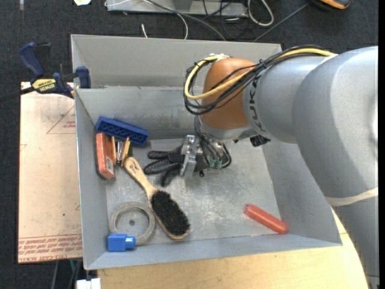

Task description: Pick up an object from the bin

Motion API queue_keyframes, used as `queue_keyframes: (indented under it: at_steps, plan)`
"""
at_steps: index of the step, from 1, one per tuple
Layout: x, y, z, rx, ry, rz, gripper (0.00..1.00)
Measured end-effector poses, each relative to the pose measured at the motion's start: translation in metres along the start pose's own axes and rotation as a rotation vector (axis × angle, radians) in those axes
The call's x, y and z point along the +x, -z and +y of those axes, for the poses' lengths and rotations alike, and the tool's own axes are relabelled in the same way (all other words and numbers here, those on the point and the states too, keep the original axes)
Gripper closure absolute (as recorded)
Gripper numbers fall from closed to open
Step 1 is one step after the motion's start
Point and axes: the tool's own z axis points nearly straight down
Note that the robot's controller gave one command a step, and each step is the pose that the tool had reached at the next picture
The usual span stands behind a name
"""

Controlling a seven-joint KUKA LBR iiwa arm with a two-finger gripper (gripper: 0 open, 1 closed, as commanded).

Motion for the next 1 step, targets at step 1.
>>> queue_keyframes:
  at_steps: [1]
  plan:
    - [0.0000, 0.0000, 0.0000, 0.000, 0.000, 0.000, 1.00]
